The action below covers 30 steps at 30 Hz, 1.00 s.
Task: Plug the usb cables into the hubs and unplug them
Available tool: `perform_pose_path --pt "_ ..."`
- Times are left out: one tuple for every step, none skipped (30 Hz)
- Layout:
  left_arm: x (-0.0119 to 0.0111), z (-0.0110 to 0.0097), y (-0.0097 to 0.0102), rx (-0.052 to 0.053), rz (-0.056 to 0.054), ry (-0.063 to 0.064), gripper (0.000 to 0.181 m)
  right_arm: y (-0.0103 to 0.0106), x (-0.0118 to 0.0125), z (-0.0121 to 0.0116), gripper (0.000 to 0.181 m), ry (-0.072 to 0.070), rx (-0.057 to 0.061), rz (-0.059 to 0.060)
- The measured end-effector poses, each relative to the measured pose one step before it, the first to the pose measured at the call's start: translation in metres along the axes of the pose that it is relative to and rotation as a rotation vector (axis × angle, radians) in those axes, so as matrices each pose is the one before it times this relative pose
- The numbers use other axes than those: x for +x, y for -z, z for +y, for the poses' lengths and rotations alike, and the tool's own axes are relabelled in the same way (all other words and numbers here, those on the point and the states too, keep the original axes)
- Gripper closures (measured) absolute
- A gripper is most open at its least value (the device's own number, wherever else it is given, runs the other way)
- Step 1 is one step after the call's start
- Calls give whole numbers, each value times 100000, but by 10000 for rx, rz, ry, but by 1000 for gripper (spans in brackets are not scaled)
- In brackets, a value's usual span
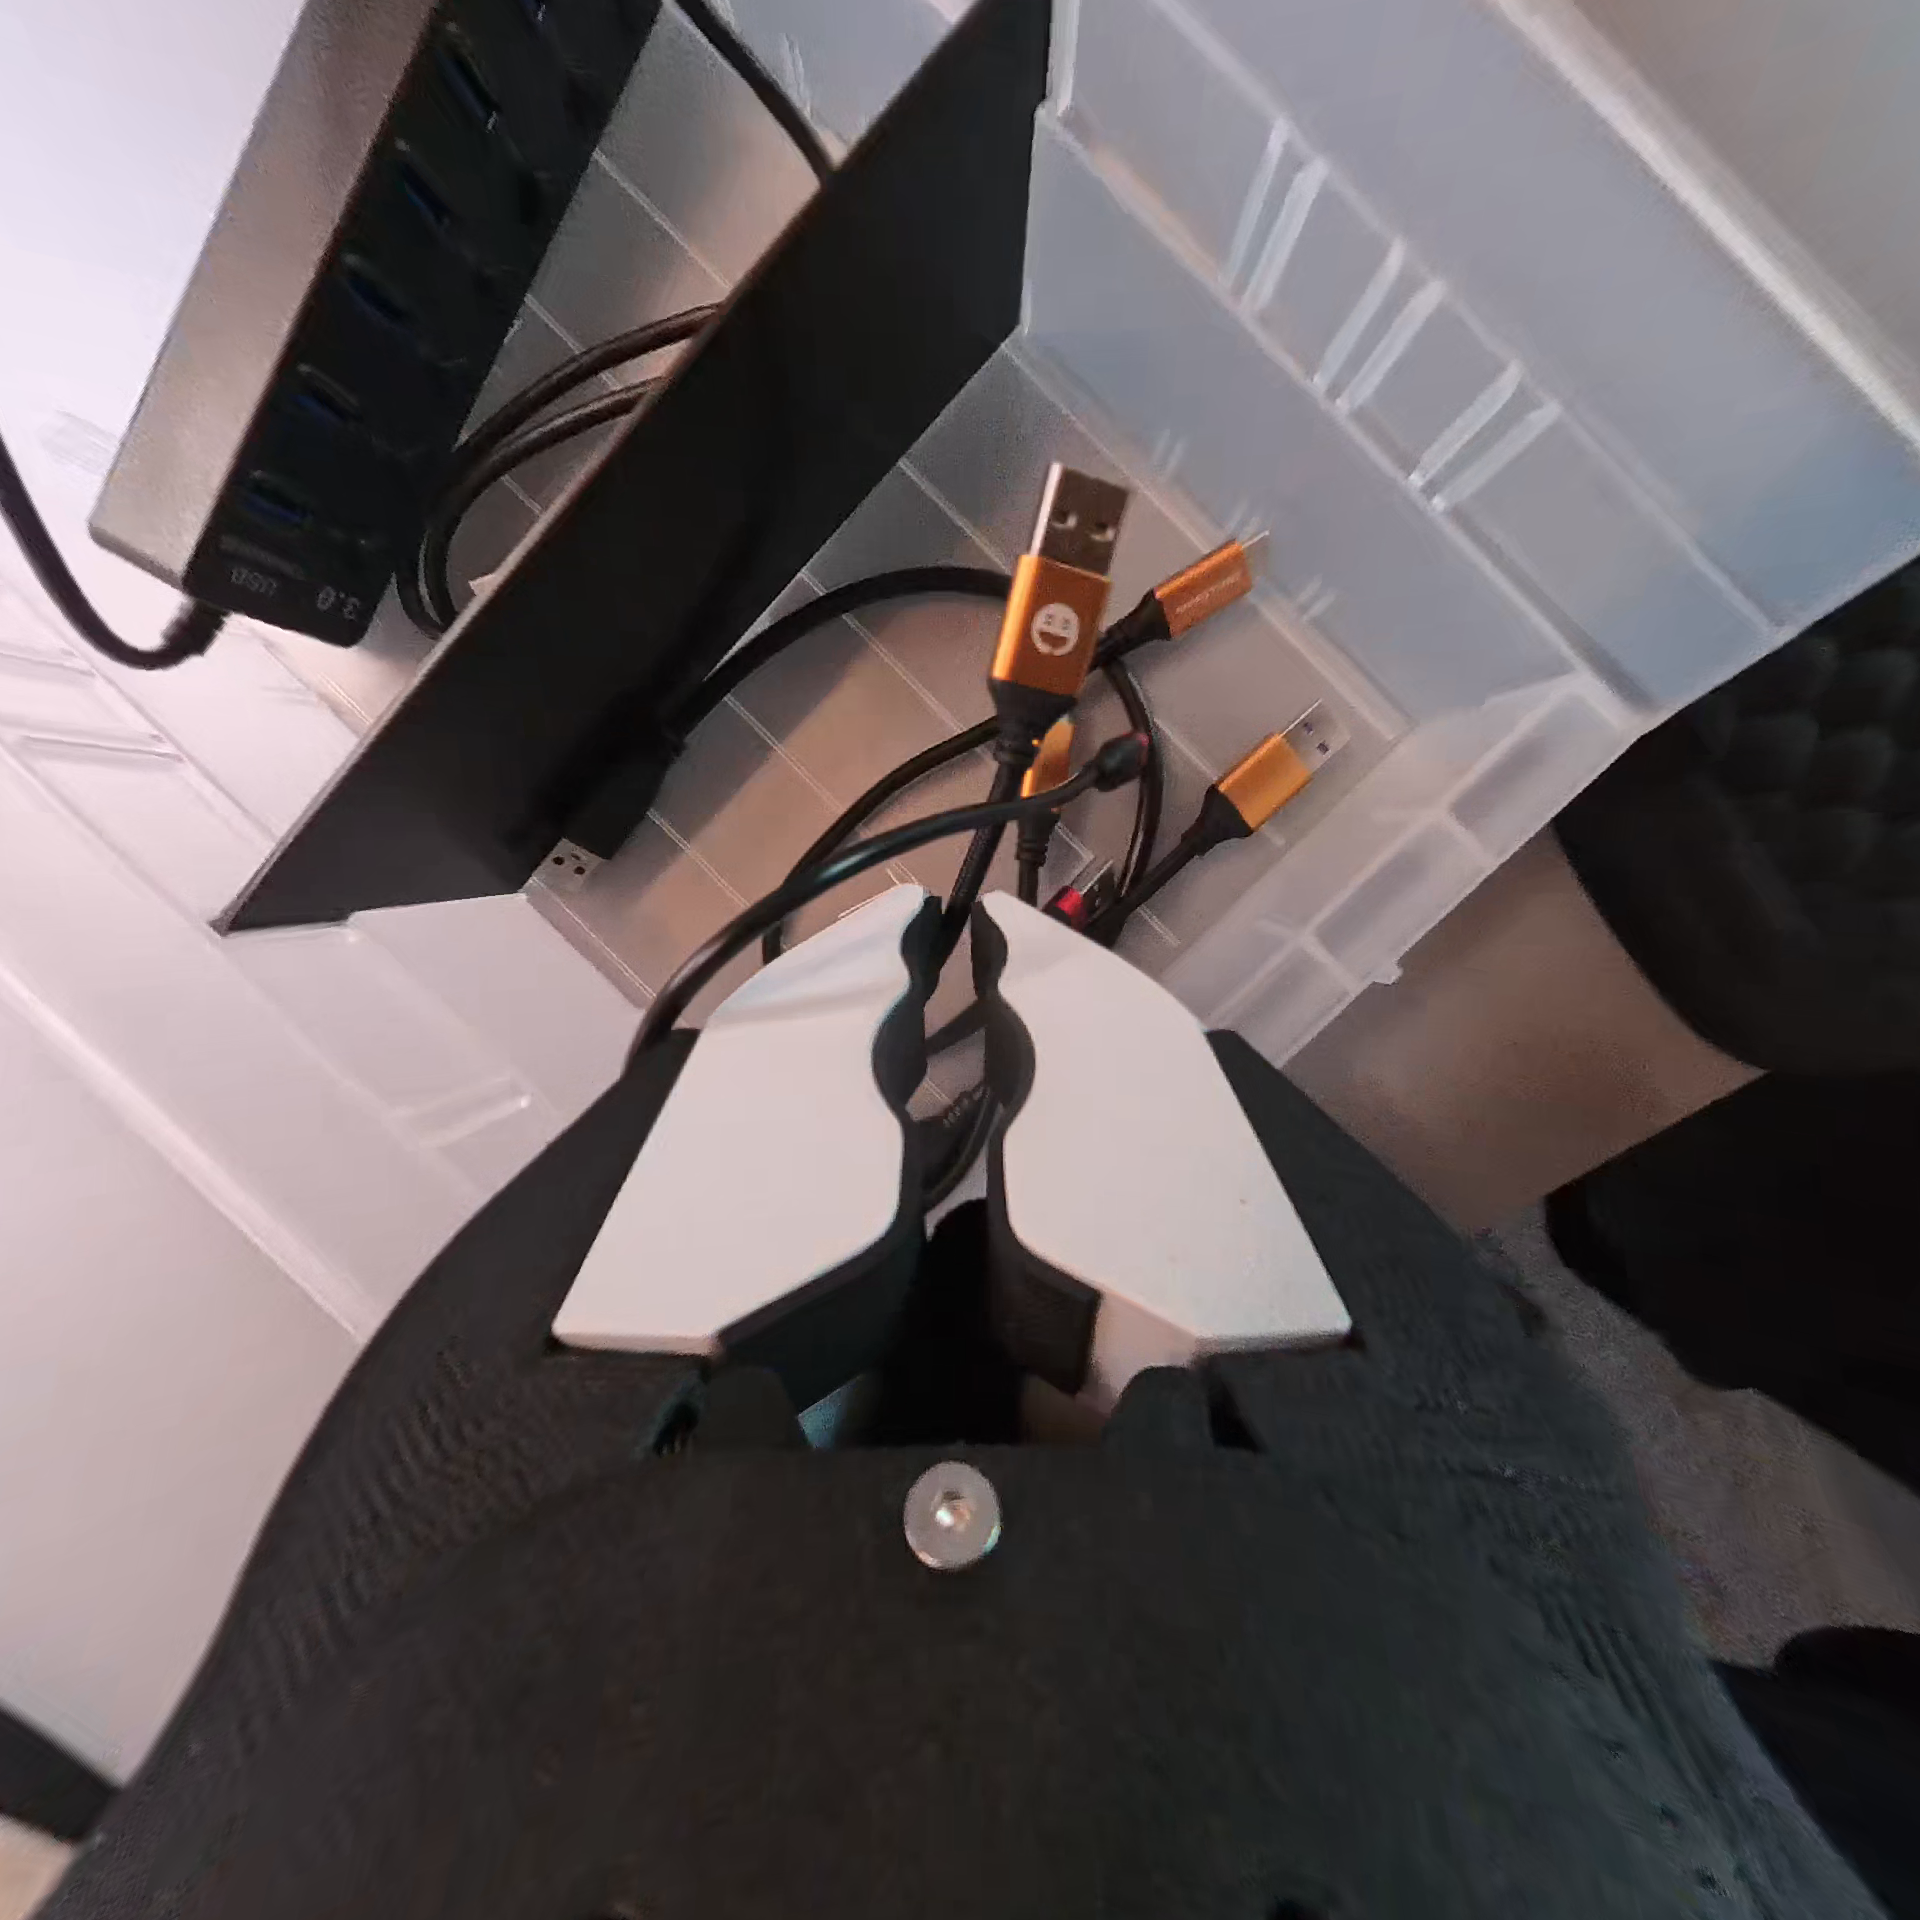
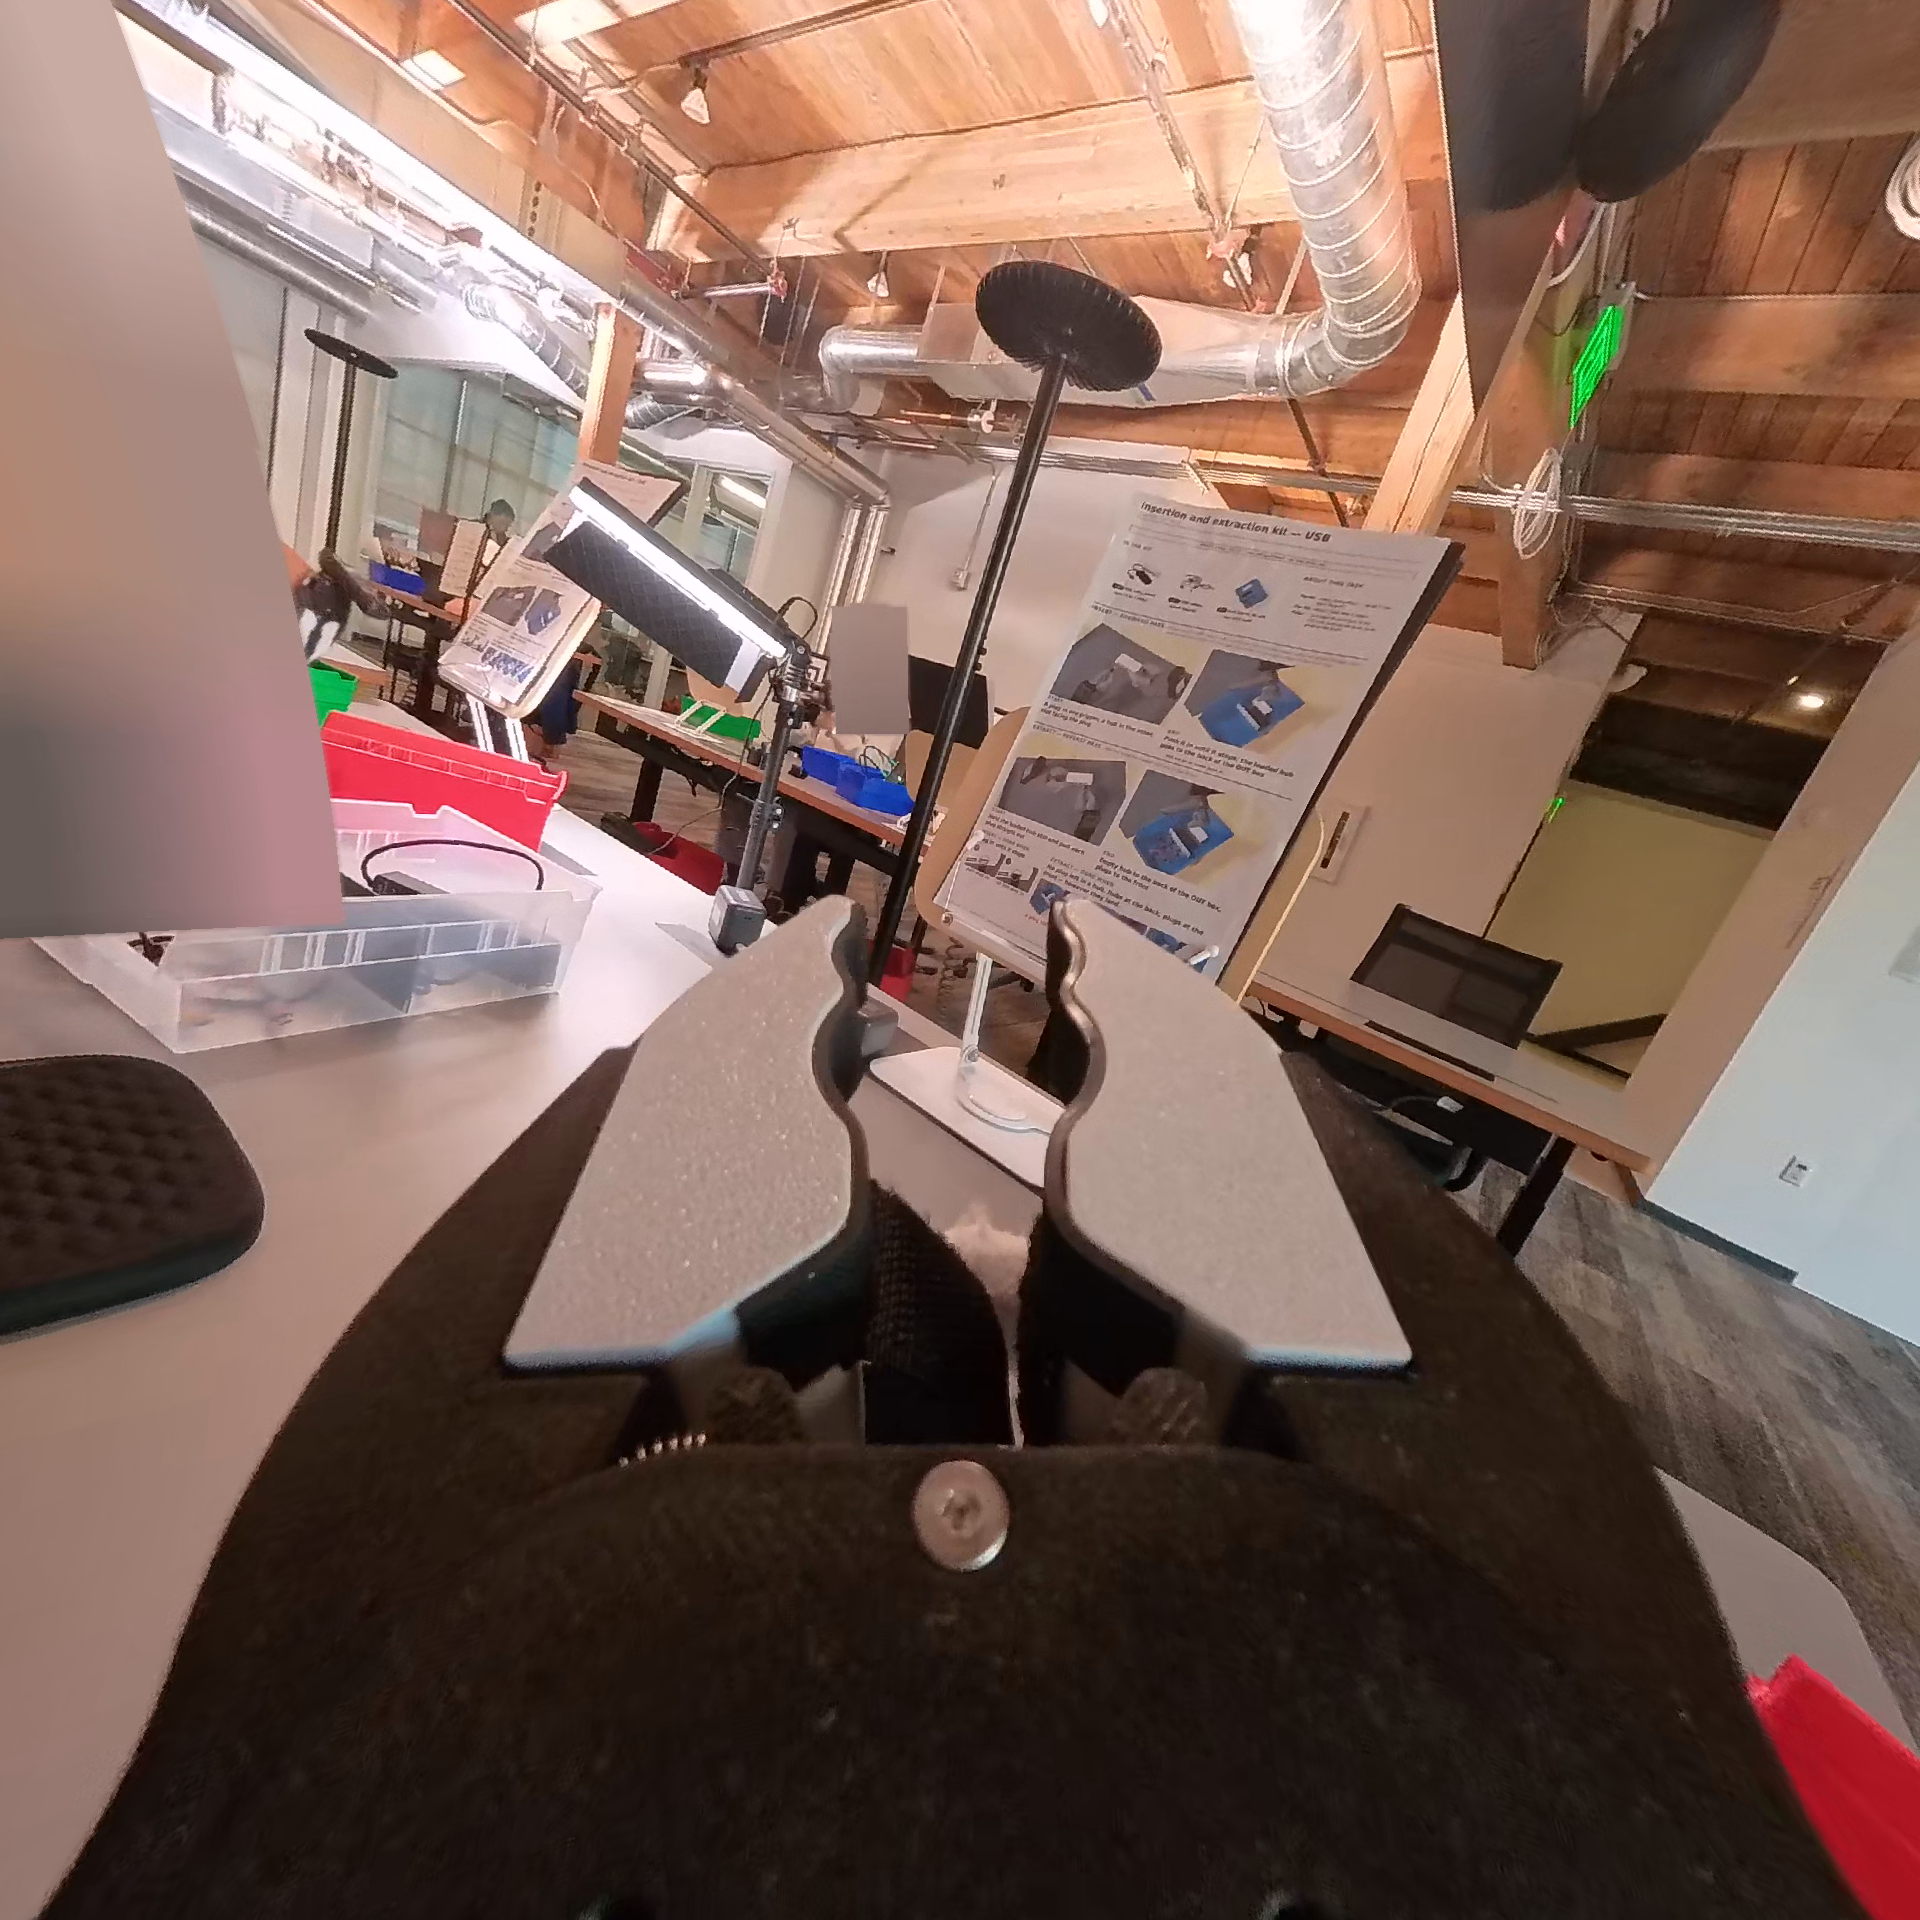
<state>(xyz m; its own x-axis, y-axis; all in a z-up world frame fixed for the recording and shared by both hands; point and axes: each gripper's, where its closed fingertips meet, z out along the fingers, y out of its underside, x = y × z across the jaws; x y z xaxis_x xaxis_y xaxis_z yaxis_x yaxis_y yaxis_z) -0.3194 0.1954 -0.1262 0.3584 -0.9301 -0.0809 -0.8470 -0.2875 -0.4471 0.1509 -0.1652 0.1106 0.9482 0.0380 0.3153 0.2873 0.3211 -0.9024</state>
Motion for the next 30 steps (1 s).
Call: perform_pose_path --pt "134 -3 -141 -137 -34 -195 176 -46 -46 66 149 -16 -20 -24" --pt "136 -88 -120 -82 -19 -124 176 -25 -7 39 149 0 -13 -4" --pt "-85 -213 -89 32 -157 -118 176 -3 9 -9 149 19 -4 9" --pt "-122 -246 -84 90 -160 -54 176 28 5 -35 149 16 8 1" --pt "-86 -238 -88 120 -102 -55 176 40 5 -54 149 2 20 2" --pt "-4 -322 -60 216 -57 -74 176 61 26 -56 149 -4 21 7" --pt "-100 -387 -39 284 -103 6 175 74 47 -56 149 0 13 12" --pt "-335 -496 25 368 -266 3 171 83 74 -35 149 2 7 27" --pt "-390 -487 86 393 -316 -87 169 73 103 -32 149 1 11 35" --pt "-446 -422 147 348 -350 -84 167 76 84 -47 149 -7 20 24" --pt "-336 -437 173 336 -261 -50 163 74 55 -46 149 -15 26 9" --pt "-158 -539 193 400 -123 7 159 63 35 -47 149 -17 25 8" --pt "58 -576 184 434 63 56 156 48 46 -62 149 -3 20 19" --pt "23 -523 141 397 71 170 152 45 42 -44 149 9 11 26" --pt "-96 -385 108 325 22 248 152 27 41 -40 149 11 3 36" --pt "-129 -164 63 185 33 247 152 26 26 -19 149 15 -5 25" --pt "-211 54 45 30 -11 157 153 16 -25 -14 149 19 -1 -8" --pt "-388 221 62 -76 -164 9 154 24 -28 -19 150 11 2 -13" --pt "-520 405 68 -263 -262 -47 154 20 1 -28 150 4 7 -3" --pt "-610 573 54 -433 -328 -19 152 24 -1 -39 150 1 20 -1" --pt "-571 662 28 -547 -303 -58 151 7 5 -28 150 -7 19 0" --pt "-315 616 -24 -546 -176 -234 151 -6 10 14 150 -11 5 -6" --pt "-213 666 -104 -599 -144 -248 151 -28 -6 36 150 -16 -6 -9" --pt "-183 723 -220 -685 -130 -131 151 -42 -12 55 150 -18 -8 -10" --pt "-371 645 -314 -681 -259 -45 152 -66 -32 46 150 -13 -8 -17" --pt "-344 545 -405 -634 -244 -48 153 -64 -59 54 150 -4 -11 -26" --pt "-278 522 -487 -633 -167 29 153 -86 -78 50 150 4 -16 -26" --pt "-218 485 -571 -651 -100 128 154 -86 -80 74 150 14 -28 -23" --pt "-190 327 -621 -575 -71 107 154 -81 -73 78 150 25 -40 -19" --pt "-323 196 -656 -472 -166 68 155 -56 -57 58 150 35 -43 -7"
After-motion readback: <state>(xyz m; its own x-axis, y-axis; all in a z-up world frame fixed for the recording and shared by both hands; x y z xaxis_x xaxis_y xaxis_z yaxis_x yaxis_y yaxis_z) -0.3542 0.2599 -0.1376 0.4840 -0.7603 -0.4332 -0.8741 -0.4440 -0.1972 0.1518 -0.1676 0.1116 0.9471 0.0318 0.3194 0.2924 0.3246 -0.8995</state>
